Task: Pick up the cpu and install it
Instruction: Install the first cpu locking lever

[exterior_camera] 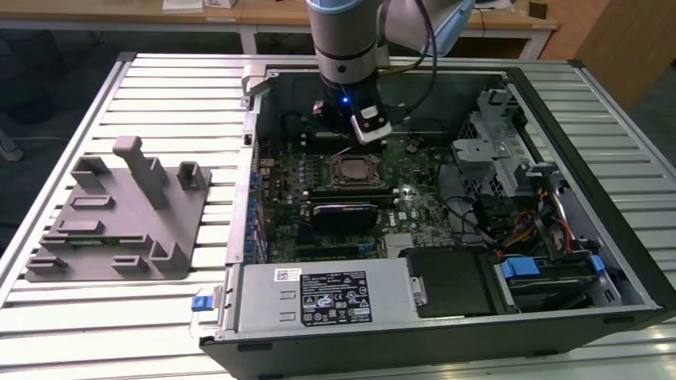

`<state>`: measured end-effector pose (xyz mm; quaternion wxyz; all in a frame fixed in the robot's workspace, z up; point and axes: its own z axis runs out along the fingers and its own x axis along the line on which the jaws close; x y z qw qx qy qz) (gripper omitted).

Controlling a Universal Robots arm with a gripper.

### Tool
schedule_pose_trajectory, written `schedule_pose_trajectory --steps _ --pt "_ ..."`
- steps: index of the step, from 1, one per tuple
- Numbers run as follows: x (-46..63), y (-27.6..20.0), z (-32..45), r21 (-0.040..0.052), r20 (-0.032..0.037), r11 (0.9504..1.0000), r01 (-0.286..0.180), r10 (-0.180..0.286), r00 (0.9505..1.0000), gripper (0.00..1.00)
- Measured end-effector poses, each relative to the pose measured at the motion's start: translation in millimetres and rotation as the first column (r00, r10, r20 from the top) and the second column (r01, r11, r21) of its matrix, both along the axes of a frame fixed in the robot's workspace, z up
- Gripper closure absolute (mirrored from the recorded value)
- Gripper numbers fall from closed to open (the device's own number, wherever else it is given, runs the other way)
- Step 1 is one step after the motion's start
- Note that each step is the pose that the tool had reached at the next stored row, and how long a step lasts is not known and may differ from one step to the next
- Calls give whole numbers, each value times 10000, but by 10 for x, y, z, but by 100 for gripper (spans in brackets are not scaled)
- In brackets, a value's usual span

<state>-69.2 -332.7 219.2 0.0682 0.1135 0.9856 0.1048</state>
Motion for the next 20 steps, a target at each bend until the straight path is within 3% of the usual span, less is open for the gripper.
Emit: schedule_pose_trajectory --steps 2,6,7,8,14,15,18,20 --pt "-29 0 -16 61 171 9999 98 -99 9998 89" --pt "-53 0 -31 149 273 9998 129 -133 9995 89" --pt "-78 0 -70 208 516 9997 154 -165 9985 89" --pt "-78 0 -73 209 549 9997 154 -165 9984 89" --pt "-78 0 -75 209 571 9997 153 -165 9982 89" --pt "-79 0 -79 209 604 9997 154 -167 9980 89" --pt "-78 0 -94 212 809 9997 149 -166 9966 89" --pt "-78 2 -95 212 829 9997 147 -164 9964 89"
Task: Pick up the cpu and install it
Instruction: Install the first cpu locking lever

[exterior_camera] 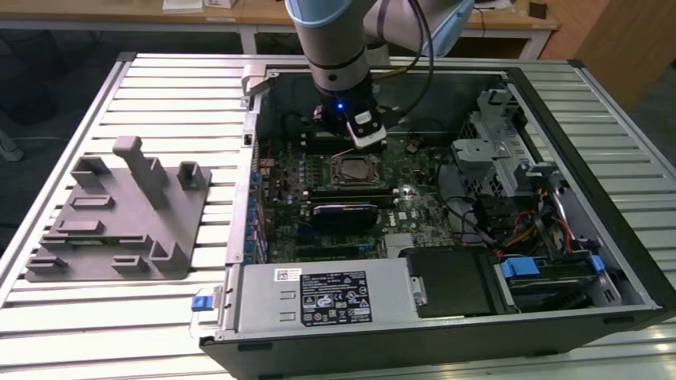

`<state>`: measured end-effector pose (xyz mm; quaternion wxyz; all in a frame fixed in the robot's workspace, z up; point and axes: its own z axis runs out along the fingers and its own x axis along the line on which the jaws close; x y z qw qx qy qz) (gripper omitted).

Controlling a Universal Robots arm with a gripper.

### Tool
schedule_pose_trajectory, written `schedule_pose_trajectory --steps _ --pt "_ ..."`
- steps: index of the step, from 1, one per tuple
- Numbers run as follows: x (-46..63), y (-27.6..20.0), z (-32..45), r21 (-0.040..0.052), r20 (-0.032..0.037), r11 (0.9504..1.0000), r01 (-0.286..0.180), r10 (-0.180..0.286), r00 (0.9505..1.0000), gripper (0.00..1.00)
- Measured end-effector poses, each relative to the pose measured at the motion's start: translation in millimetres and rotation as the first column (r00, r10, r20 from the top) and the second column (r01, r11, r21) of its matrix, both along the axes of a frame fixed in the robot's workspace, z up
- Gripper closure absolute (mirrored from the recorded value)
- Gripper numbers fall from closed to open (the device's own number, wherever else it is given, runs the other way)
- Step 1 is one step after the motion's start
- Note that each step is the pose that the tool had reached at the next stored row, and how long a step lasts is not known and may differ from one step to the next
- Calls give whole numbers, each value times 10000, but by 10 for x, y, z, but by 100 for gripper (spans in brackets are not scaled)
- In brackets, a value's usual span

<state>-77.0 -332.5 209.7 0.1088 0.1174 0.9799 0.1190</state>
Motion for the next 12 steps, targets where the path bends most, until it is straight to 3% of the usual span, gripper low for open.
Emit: schedule_pose_trajectory --steps 9,12 --pt "0 60 -17 -2 2 10000 0 0 10000 89" --pt "-1 64 -44 -80 1 10000 1 -1 10000 89"
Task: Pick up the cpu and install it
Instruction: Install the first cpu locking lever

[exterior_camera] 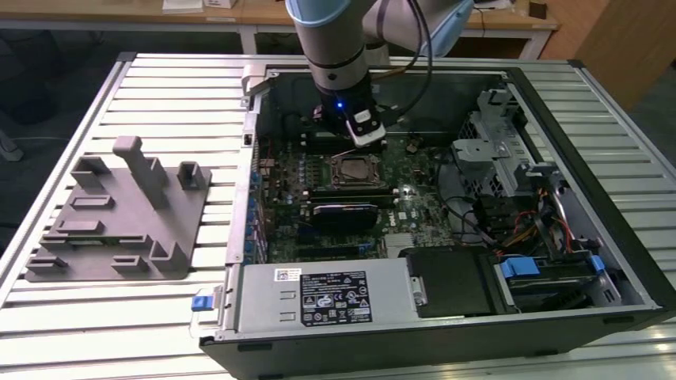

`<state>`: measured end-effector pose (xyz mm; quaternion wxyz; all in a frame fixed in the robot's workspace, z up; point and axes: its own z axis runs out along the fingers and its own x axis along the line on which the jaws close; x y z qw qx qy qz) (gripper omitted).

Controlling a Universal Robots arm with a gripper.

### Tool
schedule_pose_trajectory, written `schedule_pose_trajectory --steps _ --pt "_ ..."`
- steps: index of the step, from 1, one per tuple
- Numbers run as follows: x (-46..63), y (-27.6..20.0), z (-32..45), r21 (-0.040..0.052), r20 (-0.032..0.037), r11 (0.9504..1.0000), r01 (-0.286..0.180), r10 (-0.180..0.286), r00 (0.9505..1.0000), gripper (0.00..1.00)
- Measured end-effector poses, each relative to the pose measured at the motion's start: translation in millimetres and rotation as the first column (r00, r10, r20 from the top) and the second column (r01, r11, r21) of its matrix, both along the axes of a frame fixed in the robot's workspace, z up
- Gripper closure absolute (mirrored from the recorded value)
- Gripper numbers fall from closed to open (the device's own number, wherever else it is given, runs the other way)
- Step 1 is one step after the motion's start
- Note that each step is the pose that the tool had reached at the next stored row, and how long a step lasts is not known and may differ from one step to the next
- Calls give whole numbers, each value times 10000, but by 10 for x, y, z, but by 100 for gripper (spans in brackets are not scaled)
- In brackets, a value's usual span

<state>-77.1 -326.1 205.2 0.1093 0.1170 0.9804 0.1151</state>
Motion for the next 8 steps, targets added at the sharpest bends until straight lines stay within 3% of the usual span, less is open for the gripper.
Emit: schedule_pose_trajectory --steps 8 --pt "0 46 -24 -44 0 10000 0 0 10000 89"
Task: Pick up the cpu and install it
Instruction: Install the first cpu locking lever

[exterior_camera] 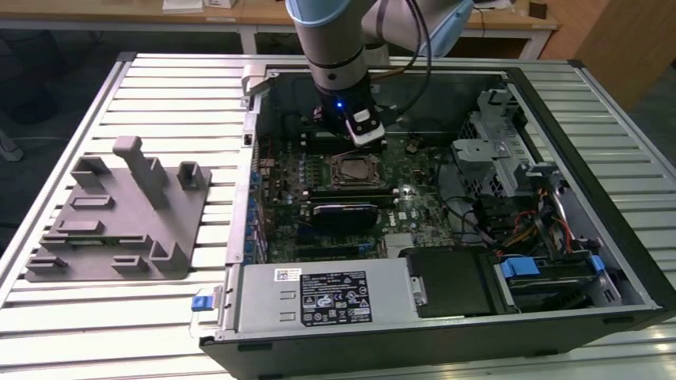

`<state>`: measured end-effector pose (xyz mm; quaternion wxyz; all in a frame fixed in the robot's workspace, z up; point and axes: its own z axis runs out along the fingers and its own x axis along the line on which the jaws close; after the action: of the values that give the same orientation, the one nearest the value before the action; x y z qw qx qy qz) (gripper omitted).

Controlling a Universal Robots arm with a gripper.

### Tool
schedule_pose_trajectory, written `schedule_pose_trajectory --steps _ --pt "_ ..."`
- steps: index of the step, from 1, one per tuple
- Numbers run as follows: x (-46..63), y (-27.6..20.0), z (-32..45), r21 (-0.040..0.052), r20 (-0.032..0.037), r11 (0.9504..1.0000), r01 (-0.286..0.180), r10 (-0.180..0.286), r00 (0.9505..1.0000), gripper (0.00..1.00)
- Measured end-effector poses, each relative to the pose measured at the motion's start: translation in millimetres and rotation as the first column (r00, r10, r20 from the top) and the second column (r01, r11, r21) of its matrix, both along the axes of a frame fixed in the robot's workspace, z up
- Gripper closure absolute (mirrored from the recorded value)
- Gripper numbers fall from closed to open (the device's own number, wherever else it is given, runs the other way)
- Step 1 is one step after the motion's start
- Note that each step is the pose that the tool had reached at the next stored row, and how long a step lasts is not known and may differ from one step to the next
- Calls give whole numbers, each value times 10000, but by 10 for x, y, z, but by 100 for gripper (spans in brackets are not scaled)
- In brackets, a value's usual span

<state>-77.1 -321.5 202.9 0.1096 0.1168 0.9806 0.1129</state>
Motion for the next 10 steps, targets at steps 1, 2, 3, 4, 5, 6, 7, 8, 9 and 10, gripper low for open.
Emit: schedule_pose_trajectory --steps 1,2,3,4,5,6,7,8,9,10 --pt "1 1 -3 -6 1 10000 -1 1 10000 89" --pt "1 1 -6 -21 0 10000 -2 2 10000 89" --pt "0 1 -10 -41 0 10000 0 0 10000 89" --pt "0 1 -13 -64 -1 10000 0 0 10000 89" --pt "0 1 -15 -88 -1 10000 0 0 10000 89" --pt "0 1 -19 -119 -1 9999 0 0 10000 89" --pt "0 1 -23 -157 -1 9999 1 -1 10000 89" --pt "0 1 -26 -197 -1 9998 0 0 10000 89" --pt "0 0 -27 -210 0 9998 -1 1 10000 89" --pt "0 0 -27 -213 0 9998 -2 2 10000 89"
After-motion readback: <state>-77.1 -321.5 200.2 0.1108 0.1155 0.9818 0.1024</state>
